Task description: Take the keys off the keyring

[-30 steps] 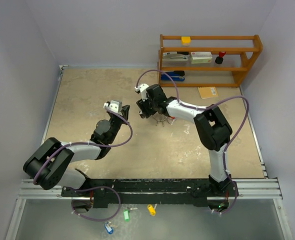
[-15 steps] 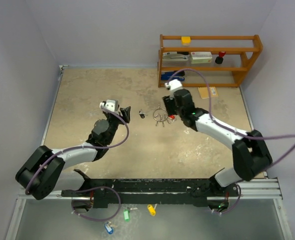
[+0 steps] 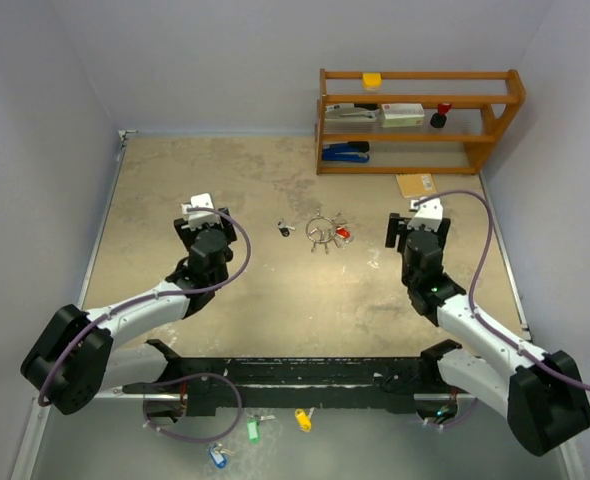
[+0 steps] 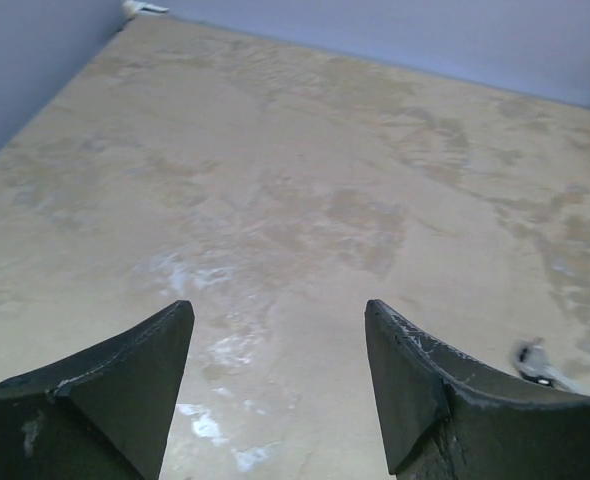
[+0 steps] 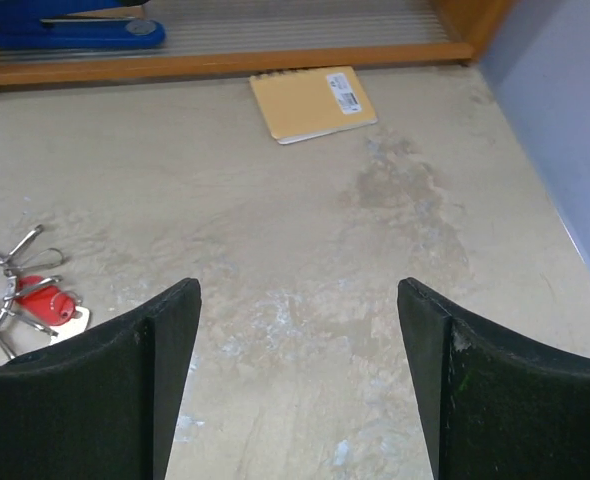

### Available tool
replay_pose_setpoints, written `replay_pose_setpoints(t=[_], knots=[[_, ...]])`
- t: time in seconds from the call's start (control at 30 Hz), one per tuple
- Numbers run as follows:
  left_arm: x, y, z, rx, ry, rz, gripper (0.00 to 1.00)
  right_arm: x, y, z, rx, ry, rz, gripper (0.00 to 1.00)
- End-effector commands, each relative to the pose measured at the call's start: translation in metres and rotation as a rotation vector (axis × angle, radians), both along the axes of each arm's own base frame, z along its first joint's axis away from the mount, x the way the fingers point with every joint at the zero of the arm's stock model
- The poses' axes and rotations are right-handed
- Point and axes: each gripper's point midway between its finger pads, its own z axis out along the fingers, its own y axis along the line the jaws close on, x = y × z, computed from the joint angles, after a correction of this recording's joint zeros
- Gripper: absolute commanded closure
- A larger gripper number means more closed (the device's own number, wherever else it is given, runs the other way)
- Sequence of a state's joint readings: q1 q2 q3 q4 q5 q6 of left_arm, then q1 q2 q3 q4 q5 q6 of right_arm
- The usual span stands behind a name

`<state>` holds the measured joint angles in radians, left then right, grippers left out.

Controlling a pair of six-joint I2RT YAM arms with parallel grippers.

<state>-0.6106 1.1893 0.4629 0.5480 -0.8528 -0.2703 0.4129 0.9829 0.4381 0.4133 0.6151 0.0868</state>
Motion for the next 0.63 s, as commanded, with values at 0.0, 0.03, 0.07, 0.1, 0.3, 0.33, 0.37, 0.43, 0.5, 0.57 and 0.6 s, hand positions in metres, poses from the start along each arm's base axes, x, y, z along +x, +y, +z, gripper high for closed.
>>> replay_pose_setpoints(t=[0.0, 0.03, 0.07, 0.1, 0.3, 0.33, 0.37, 0.43, 0.5, 0.57, 0.6], knots=[[-0.009, 0.033, 0.006, 0.046, 0.014, 0.196, 0.33, -0.004, -0.018, 0.031, 0.086, -0.178, -0.12, 0.18], [-0.01, 0.036, 0.005, 0.054, 0.015, 0.21, 0.32, -0.005, -0.019, 0.032, 0.086, -0.184, -0.126, 0.18], [-0.012, 0.038, 0.004, 0.061, 0.016, 0.222, 0.32, -0.005, -0.021, 0.034, 0.082, -0.187, -0.139, 0.18], [-0.013, 0.04, 0.003, 0.065, 0.016, 0.229, 0.32, -0.005, -0.023, 0.035, 0.078, -0.188, -0.15, 0.18], [-0.008, 0.033, 0.001, 0.063, 0.016, 0.187, 0.31, -0.006, -0.026, 0.036, 0.073, -0.188, -0.163, 0.17], [-0.008, 0.032, 0.0, 0.062, 0.017, 0.185, 0.31, -0.006, -0.026, 0.036, 0.072, -0.188, -0.166, 0.17], [-0.008, 0.032, 0.0, 0.06, 0.014, 0.184, 0.31, -0.006, -0.027, 0.035, 0.069, -0.187, -0.167, 0.17], [-0.008, 0.032, -0.001, 0.062, 0.015, 0.187, 0.31, -0.006, -0.027, 0.036, 0.067, -0.188, -0.17, 0.17], [-0.008, 0.031, -0.003, 0.067, 0.017, 0.177, 0.31, -0.006, -0.027, 0.036, 0.065, -0.187, -0.173, 0.16], [-0.006, 0.027, -0.005, 0.075, 0.02, 0.147, 0.3, -0.006, -0.027, 0.035, 0.064, -0.185, -0.174, 0.16], [-0.006, 0.026, -0.005, 0.073, 0.019, 0.14, 0.3, -0.006, -0.027, 0.035, 0.064, -0.185, -0.173, 0.16]])
